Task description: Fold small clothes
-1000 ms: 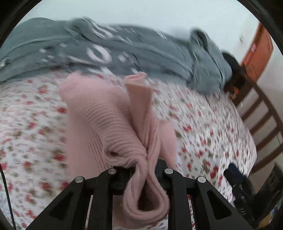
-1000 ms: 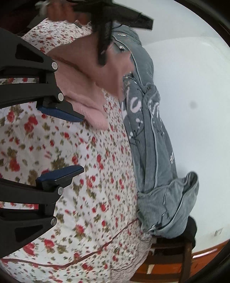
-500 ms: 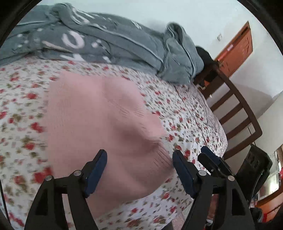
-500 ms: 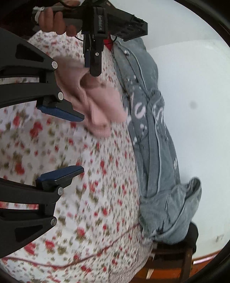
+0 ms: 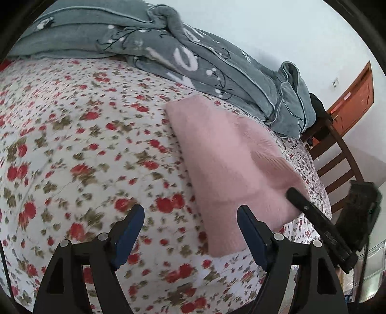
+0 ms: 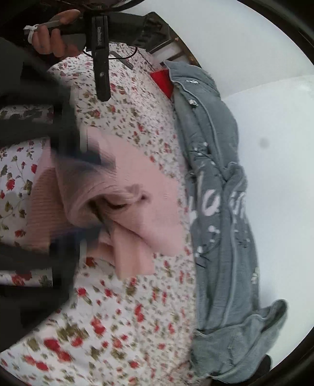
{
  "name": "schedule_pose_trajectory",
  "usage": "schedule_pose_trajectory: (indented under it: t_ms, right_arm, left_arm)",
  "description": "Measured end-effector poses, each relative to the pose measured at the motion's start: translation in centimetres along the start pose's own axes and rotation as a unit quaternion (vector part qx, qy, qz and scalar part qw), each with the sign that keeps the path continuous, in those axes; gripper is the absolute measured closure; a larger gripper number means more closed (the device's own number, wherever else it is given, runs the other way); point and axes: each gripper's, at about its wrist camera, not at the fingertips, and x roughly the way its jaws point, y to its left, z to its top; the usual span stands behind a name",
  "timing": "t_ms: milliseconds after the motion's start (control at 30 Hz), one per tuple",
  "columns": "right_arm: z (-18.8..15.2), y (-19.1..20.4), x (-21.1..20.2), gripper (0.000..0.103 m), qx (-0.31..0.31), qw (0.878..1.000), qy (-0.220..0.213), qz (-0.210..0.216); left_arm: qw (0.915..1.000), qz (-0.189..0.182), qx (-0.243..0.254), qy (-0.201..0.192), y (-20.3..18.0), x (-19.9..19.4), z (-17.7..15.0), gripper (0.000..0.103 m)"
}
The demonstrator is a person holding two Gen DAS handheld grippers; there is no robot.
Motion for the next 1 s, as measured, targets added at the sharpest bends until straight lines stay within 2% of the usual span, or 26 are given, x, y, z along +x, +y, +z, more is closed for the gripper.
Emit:
schedule_pose_trajectory:
  t_ms: [33, 100, 167, 333, 400, 467, 533, 600, 667, 733, 833, 1000]
  right_arm:
    - [-0.3, 0.0, -0.3, 0.092, -0.003, 1.0, -0.003, 0.0]
    - [-1.0, -0.1, -1.9, 0.094, -0.016, 0.999, -0.037, -0.001]
    - [-1.8, -0.5, -3.1, 0.096, -0.011, 0.999, -0.042, 0.011]
    - [-5.3, -3.6, -0.2, 0.096, 0.055, 0.998, 0.014, -0.01]
    - [-6.4, -4.7, 0.5, 0.096, 0.083, 0.996, 0.017, -0.004]
    - [-6.3, -4.5, 0.1, 0.096, 0.076, 0.997, 0.017, -0.001]
    - [-5.8, -3.6, -0.7, 0.095, 0.04, 0.999, 0.025, -0.007]
    - [-5.2, -3.1, -1.3, 0.089, 0.014, 1.0, 0.023, -0.012]
    - [-4.2, -3.1, -2.0, 0.067, 0.003, 1.0, 0.015, -0.016]
    - [-3.1, -3.5, -2.6, 0.059, 0.007, 1.0, -0.003, -0.016]
    - [-1.2, -3.9, -2.0, 0.057, 0.007, 1.0, -0.008, -0.025]
    - [0.9, -3.9, 0.2, 0.057, 0.018, 1.0, -0.002, -0.018]
  left_arm:
    - [1.0, 0.0, 0.0, -0.001, 0.3, -0.1, 0.0, 0.025]
    - [1.0, -0.005, 0.0, -0.004, 0.9, -0.3, 0.0, 0.025]
    - [0.9999, -0.012, -0.003, -0.007, 1.3, -0.3, 0.0, 0.025]
    - [0.9994, -0.034, 0.0, 0.0, 0.6, 1.1, 0.4, 0.025]
    - [0.9992, -0.037, 0.013, 0.005, -0.3, 1.6, 0.5, 0.025]
    - [0.9989, -0.038, 0.029, 0.007, -1.2, 1.8, 0.6, 0.025]
    - [0.9984, -0.038, 0.042, 0.006, -1.9, 1.9, 0.7, 0.025]
    - [0.9982, -0.033, 0.049, 0.003, -2.6, 2.2, 0.9, 0.025]
    - [0.9983, -0.029, 0.05, 0.001, -2.8, 2.5, 1.1, 0.025]
    - [0.9989, -0.026, 0.04, 0.0, -2.6, 2.8, 1.4, 0.025]
    - [0.9995, -0.012, 0.031, -0.001, -2.1, 2.8, 1.4, 0.027]
    - [0.9985, 0.04, 0.031, -0.02, -1.6, 1.5, 1.4, 0.027]
